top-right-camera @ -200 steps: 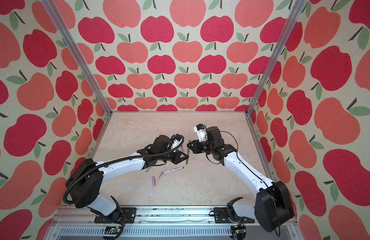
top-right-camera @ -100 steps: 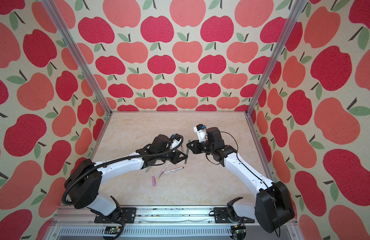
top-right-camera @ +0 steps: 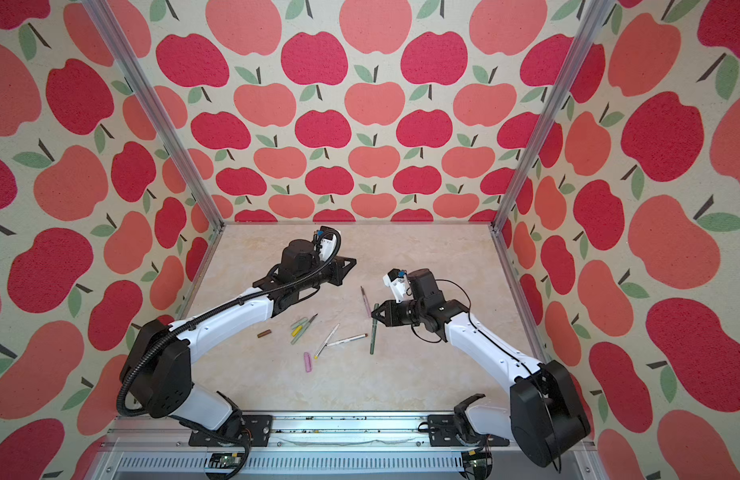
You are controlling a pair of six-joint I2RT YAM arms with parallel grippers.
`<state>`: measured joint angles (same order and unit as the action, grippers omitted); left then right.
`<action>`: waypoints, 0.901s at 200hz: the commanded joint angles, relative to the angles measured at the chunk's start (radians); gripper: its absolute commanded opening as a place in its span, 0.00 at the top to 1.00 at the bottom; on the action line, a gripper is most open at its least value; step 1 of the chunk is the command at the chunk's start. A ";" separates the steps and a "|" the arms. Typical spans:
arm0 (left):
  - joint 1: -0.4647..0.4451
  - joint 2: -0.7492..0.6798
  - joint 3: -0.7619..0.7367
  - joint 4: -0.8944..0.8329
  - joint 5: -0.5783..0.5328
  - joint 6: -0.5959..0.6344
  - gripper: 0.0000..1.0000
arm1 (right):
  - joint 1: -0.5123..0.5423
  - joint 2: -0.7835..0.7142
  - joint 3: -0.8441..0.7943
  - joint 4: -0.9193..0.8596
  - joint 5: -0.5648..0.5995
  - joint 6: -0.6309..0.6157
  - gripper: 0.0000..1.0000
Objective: Insert the pens into the pen caps
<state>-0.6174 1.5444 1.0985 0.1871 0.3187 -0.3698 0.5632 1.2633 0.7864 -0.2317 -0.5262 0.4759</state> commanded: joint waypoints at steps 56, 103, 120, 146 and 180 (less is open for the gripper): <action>0.034 -0.119 -0.049 -0.089 0.010 0.069 0.71 | -0.016 -0.014 0.110 -0.080 0.083 -0.017 0.98; 0.019 -0.160 -0.140 -0.167 0.269 0.093 0.54 | -0.052 0.020 0.228 -0.072 0.056 -0.007 0.98; -0.005 -0.143 -0.159 -0.132 0.346 0.086 0.53 | -0.051 0.033 0.256 -0.065 0.046 -0.001 0.98; -0.036 -0.092 -0.145 -0.084 0.416 0.083 0.52 | -0.052 0.047 0.281 -0.048 0.032 0.010 0.98; -0.044 -0.026 -0.118 -0.037 0.439 0.049 0.52 | -0.040 0.043 0.284 -0.040 0.013 0.016 0.98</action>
<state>-0.6621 1.4773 0.9489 0.0895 0.6861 -0.3000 0.5148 1.3045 1.0420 -0.2855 -0.4820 0.4774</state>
